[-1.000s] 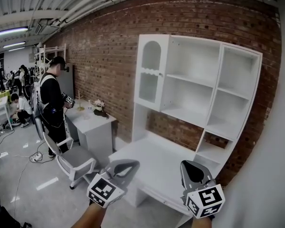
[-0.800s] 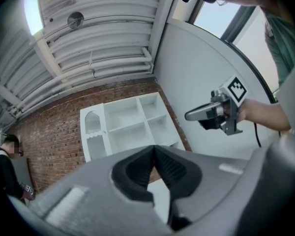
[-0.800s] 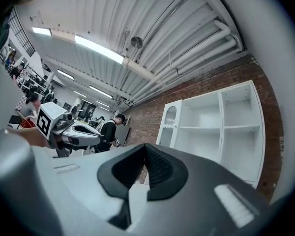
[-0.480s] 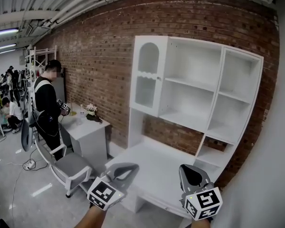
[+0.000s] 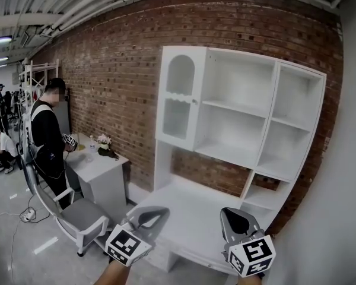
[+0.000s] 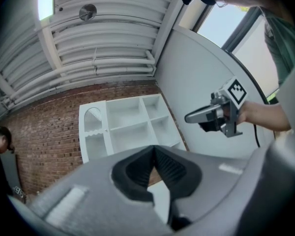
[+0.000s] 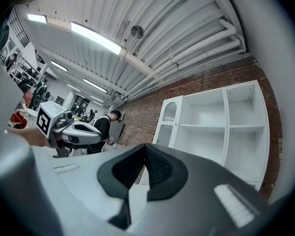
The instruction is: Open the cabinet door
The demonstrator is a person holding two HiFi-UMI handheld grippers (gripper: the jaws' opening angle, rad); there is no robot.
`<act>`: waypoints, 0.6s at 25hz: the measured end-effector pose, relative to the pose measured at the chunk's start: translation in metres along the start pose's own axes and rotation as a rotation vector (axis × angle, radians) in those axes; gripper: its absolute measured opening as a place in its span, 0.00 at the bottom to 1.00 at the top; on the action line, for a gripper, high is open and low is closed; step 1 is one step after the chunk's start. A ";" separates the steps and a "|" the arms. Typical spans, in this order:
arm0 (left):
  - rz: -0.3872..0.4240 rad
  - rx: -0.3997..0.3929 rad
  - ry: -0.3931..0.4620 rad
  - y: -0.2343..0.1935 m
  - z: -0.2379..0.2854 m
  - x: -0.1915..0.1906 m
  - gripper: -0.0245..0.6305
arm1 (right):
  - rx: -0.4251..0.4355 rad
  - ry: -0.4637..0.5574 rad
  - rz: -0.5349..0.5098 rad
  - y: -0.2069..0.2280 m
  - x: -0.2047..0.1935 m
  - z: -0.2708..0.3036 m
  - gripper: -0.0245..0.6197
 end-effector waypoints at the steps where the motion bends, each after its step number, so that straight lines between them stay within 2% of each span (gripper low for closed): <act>1: -0.001 -0.004 0.001 -0.001 0.002 -0.002 0.04 | -0.001 -0.002 -0.001 0.001 -0.001 0.003 0.05; 8: -0.006 0.006 -0.024 -0.017 0.021 -0.020 0.04 | 0.021 0.003 0.014 0.019 -0.013 0.037 0.05; 15: -0.003 0.039 -0.044 -0.026 0.059 -0.034 0.04 | 0.045 0.016 0.051 0.057 -0.026 0.064 0.05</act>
Point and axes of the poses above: the fingertips, and each gripper's own axes: z forward along the fingers, y to its right, x out of its top, the point moved 4 cm from there along -z, backward along the fingers, and after that the axes turned 3 degrees about z, right-handed, at the moved point
